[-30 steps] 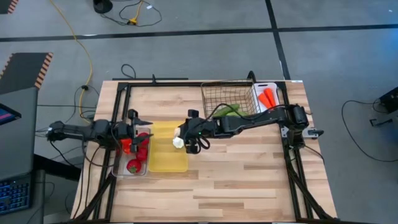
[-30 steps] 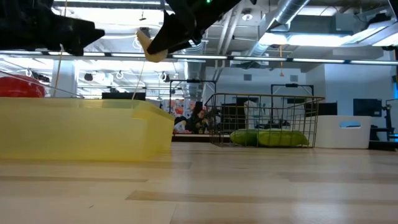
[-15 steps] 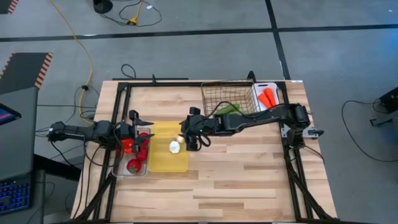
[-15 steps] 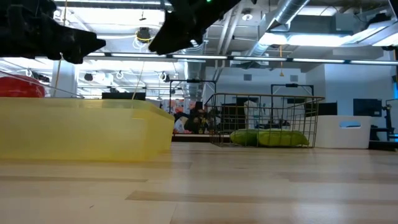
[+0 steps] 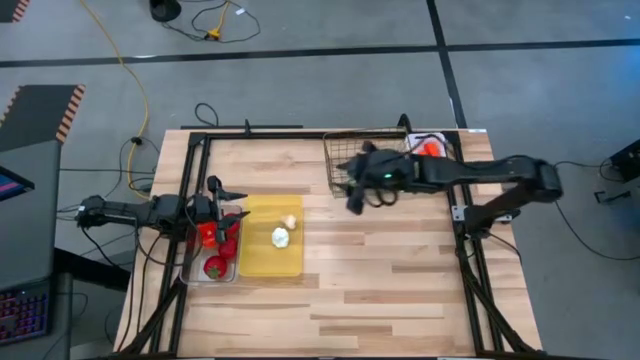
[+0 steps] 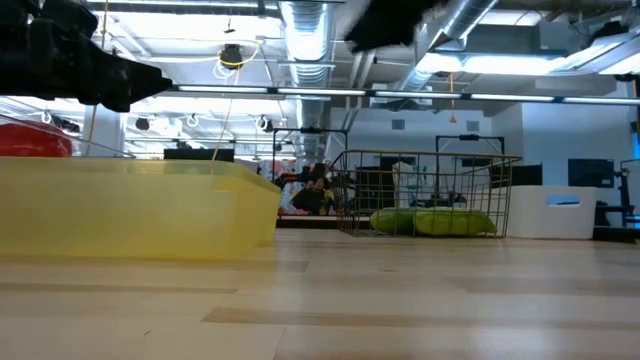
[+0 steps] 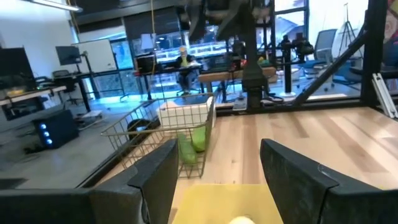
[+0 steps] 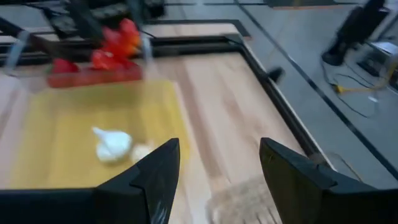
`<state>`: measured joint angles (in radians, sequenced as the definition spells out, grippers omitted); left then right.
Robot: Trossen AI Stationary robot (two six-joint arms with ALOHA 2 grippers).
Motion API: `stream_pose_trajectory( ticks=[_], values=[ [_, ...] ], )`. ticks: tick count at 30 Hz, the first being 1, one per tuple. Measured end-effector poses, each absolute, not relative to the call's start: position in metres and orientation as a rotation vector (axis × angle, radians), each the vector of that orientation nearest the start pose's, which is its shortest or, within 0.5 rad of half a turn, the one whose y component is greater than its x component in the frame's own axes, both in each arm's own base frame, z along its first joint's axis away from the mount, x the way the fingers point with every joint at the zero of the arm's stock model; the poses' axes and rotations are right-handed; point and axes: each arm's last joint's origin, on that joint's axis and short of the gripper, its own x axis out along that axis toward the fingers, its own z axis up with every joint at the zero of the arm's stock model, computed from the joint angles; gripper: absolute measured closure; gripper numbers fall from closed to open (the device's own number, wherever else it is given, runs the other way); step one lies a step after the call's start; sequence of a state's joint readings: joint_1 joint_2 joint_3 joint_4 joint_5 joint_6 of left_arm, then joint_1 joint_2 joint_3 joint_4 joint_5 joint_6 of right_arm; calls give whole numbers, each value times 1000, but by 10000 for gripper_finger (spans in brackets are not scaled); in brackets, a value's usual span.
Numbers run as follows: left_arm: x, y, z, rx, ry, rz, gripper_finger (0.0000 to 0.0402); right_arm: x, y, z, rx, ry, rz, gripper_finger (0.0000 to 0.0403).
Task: Sort produce into baskets
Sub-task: Return to Home Position
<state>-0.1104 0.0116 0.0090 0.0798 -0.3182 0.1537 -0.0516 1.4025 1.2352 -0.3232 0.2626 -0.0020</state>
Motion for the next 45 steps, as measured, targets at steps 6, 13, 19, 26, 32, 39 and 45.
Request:
stream_pose_trajectory(
  ticks=[6, 13, 19, 26, 32, 39, 45],
  values=[
    [97, -2, 173, 128, -60, 215, 187, 254, -36, 293, 38, 395, -385, 154],
    [97, -1, 173, 118, -60, 216, 187, 200, -34, 253, 94, 281, -408, 154],
    [97, -1, 173, 117, -60, 216, 187, 164, -29, 228, 116, 219, -406, 161],
    [97, -1, 173, 117, -60, 217, 187, 133, -25, 205, 121, 144, -401, 201],
    [97, -1, 173, 117, -59, 220, 187, 115, -23, 189, 126, 77, -397, 240],
    [97, -1, 173, 118, -59, 221, 187, 101, -21, 178, 126, 39, -395, 280],
    [97, -1, 173, 129, -58, 221, 187, 90, -19, 175, 125, 42, -395, 303]
  ],
)
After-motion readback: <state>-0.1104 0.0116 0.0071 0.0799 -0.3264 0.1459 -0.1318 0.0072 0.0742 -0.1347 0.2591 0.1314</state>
